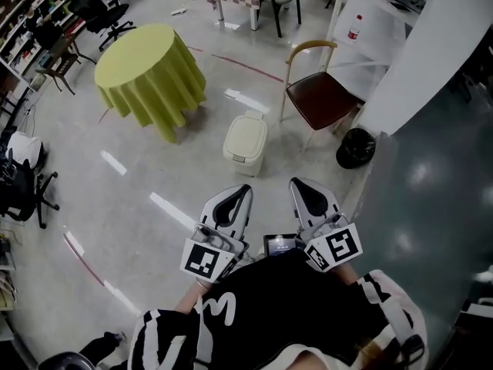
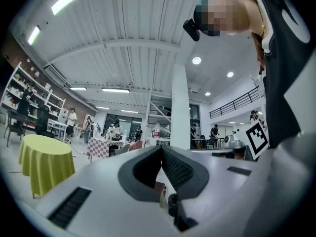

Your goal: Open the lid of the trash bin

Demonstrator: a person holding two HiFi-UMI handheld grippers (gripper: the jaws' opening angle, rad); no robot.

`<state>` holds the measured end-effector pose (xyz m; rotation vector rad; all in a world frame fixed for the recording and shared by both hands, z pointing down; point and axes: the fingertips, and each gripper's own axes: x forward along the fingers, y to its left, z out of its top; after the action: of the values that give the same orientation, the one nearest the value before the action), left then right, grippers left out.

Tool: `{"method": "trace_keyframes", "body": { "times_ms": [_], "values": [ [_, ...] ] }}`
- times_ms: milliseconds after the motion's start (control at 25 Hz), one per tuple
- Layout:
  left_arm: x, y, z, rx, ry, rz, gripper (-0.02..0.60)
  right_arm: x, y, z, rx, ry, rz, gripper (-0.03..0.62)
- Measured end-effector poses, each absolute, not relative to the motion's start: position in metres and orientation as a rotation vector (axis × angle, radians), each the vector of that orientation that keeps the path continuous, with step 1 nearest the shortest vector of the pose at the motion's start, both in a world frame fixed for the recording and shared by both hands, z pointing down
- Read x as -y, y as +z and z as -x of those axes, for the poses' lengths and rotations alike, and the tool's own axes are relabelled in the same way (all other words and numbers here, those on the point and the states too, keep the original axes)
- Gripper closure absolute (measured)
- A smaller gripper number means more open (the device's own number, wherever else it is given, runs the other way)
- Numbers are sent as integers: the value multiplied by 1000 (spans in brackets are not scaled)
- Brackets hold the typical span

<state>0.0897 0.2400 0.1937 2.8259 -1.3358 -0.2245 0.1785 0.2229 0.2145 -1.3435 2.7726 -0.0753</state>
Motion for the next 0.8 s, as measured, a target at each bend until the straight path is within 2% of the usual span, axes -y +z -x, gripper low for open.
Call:
{"method": "trace_keyframes", "body": {
  "times_ms": [800],
  "values": [
    [-251, 194, -91, 1416, -199, -2793, 575, -229, 216, -184, -2781, -90, 1286, 591]
  ]
}}
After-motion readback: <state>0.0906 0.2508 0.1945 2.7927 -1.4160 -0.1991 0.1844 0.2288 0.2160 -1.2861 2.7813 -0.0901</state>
